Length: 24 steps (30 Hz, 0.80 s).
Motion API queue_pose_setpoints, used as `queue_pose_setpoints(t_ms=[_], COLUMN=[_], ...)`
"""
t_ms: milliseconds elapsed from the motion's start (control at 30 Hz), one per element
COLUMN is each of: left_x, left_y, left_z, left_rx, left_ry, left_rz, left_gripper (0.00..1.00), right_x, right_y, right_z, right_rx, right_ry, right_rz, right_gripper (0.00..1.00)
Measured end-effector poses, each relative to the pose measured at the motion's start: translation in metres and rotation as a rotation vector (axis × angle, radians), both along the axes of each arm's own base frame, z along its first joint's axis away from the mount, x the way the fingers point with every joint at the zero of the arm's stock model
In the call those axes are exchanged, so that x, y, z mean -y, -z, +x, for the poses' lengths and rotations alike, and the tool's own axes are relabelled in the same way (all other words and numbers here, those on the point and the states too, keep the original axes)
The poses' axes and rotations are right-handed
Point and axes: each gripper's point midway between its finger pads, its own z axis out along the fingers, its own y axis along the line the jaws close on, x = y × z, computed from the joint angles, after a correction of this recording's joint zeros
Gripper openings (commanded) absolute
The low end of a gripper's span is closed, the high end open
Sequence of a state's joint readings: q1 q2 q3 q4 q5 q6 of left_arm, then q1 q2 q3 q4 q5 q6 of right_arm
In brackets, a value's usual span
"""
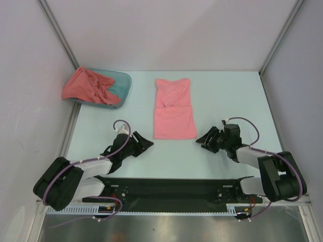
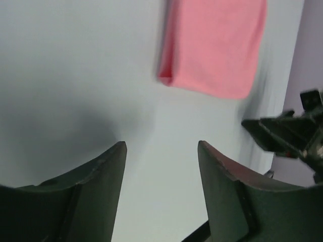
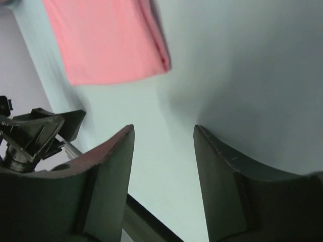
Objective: Fold and stack the t-shirts
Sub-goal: Fold the tshirt
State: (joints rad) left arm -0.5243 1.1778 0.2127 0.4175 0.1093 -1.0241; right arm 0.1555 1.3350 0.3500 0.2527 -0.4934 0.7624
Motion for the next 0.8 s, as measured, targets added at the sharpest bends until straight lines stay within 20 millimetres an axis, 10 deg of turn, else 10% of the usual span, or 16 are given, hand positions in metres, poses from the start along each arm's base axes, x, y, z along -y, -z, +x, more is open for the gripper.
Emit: queue_pose_setpoints(t_ms=[233,800], left_x=[0.02,0.017], left_y=[0.012,0.017], left_z=[0.004,0.033], left_rx=[-0.122,-0.22], left_ry=[-0.16,-0.424], left_rz=[-0.14,-0.246], left_gripper=[0.56,0.51], right_x=[-0.028,-0.017], right_y=[-0.001,0.001], right_z=[-0.005,0.026], right_rx=[0.026,-0.019], right_ry=[0.157,0.485], right_rz=[-0.045,0.024], right_gripper=[0.58,0.53])
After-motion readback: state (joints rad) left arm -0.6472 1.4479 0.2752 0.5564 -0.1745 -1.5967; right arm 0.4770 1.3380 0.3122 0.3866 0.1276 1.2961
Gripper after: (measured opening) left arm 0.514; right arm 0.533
